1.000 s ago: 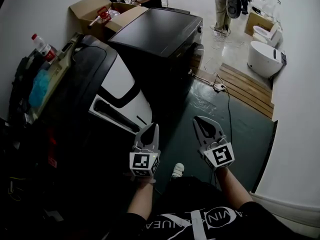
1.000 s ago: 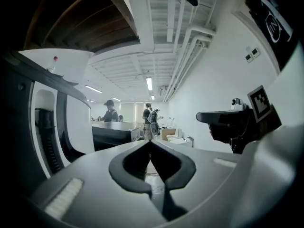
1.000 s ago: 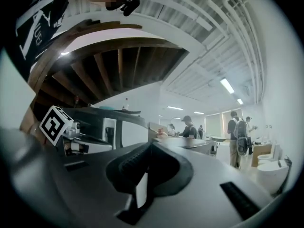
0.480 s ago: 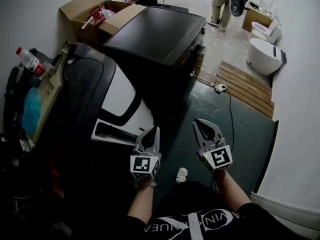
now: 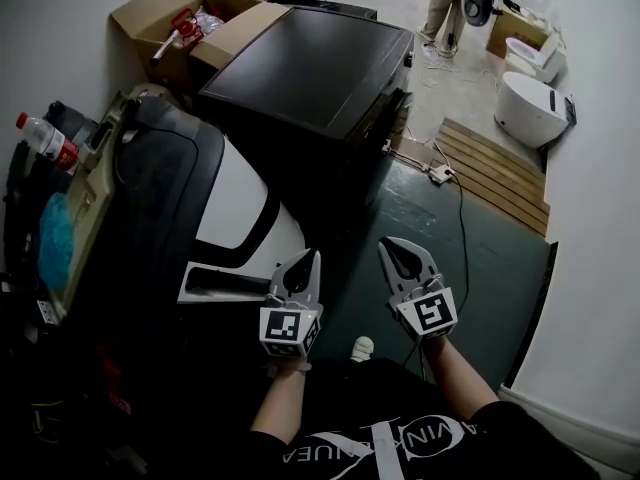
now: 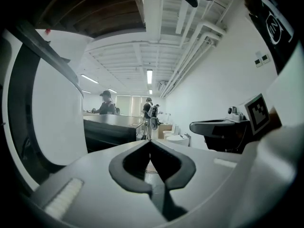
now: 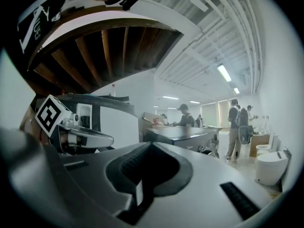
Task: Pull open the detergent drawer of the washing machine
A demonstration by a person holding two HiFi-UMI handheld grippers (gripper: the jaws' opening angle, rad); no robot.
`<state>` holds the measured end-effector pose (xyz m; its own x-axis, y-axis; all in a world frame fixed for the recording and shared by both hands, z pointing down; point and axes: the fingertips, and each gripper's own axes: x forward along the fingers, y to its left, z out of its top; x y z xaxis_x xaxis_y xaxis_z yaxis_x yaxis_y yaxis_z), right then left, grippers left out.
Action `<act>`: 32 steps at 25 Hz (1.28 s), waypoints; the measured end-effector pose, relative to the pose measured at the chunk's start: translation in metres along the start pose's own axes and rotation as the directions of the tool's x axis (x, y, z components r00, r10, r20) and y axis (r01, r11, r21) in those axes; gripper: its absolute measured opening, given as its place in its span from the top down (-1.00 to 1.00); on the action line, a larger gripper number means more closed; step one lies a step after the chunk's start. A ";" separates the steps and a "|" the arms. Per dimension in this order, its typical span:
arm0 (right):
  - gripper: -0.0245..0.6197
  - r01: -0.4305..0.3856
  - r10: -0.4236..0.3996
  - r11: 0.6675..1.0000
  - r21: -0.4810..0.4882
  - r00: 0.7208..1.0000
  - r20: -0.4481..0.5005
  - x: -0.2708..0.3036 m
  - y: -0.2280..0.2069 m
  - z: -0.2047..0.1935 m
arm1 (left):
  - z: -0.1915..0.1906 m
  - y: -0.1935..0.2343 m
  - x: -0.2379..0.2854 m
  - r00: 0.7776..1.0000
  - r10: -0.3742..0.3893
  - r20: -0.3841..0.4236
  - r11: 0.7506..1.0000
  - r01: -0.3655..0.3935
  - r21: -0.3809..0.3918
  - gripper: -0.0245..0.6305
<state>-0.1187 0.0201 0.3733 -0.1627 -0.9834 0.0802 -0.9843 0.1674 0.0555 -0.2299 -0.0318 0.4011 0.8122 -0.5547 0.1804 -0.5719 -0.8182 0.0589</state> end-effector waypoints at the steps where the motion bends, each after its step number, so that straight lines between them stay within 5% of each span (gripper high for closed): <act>1: 0.88 -0.003 0.003 1.000 0.000 1.000 -0.003 0.002 0.000 0.000 | 0.000 0.000 0.002 1.000 -0.003 -0.005 1.000 0.003 0.001 0.90; 16: 0.88 0.004 -0.004 1.000 0.015 1.000 -0.008 0.065 -0.067 -0.013 | -0.009 0.015 0.121 0.998 -0.062 -0.017 0.998 0.062 -0.021 0.90; 32: 0.88 -0.087 0.091 0.995 0.047 0.990 -0.108 0.146 -0.138 -0.053 | -0.033 0.012 0.240 0.991 -0.109 -0.081 0.988 0.100 -0.114 0.90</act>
<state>-0.0031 -0.1432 0.4304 -0.2436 -0.9508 0.1915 -0.9687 0.2484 0.0012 -0.0454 -0.1696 0.4777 0.8580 -0.4479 0.2515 -0.4973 -0.8469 0.1882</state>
